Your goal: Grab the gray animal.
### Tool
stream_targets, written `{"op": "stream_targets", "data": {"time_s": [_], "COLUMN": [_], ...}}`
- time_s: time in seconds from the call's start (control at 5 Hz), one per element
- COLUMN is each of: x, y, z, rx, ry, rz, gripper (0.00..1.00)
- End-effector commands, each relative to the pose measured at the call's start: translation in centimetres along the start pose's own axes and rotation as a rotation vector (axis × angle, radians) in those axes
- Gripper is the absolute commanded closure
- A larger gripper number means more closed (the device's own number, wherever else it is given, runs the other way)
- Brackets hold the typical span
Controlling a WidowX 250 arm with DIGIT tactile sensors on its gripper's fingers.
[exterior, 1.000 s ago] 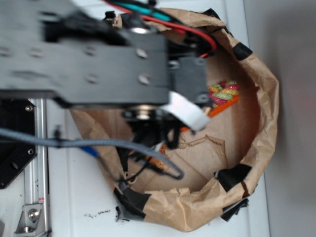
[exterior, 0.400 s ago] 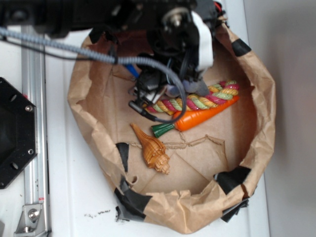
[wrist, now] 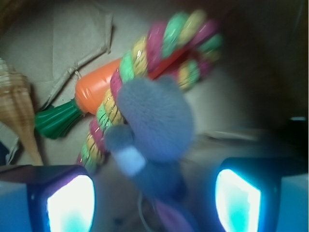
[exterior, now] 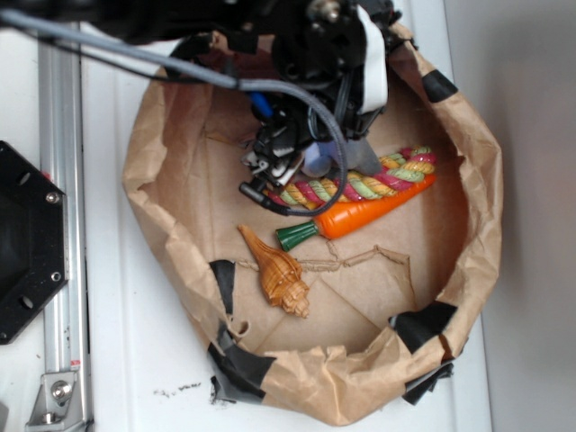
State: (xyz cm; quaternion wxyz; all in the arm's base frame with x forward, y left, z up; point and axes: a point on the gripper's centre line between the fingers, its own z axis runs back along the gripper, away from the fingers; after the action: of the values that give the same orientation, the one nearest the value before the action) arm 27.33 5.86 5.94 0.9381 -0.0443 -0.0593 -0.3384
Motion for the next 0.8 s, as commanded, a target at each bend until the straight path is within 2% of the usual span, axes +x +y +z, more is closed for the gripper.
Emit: {"op": "stream_targets", "data": {"time_s": [0.0, 0.2, 0.4, 0.6], "x": [1.8, 1.8, 2.4, 5.0], "y": [-1.3, -1.7, -3.4, -5.6], "z": [-3.0, 0.0, 4.8, 9.6], "rx": [0.027, 0.054, 0.067, -0.043], "ry": [0.044, 0.023, 0.126, 0.093], "rz": [-0.018, 0.053, 0.241, 0.459], "gripper": [1.00, 1.00, 1.00, 1.00]}}
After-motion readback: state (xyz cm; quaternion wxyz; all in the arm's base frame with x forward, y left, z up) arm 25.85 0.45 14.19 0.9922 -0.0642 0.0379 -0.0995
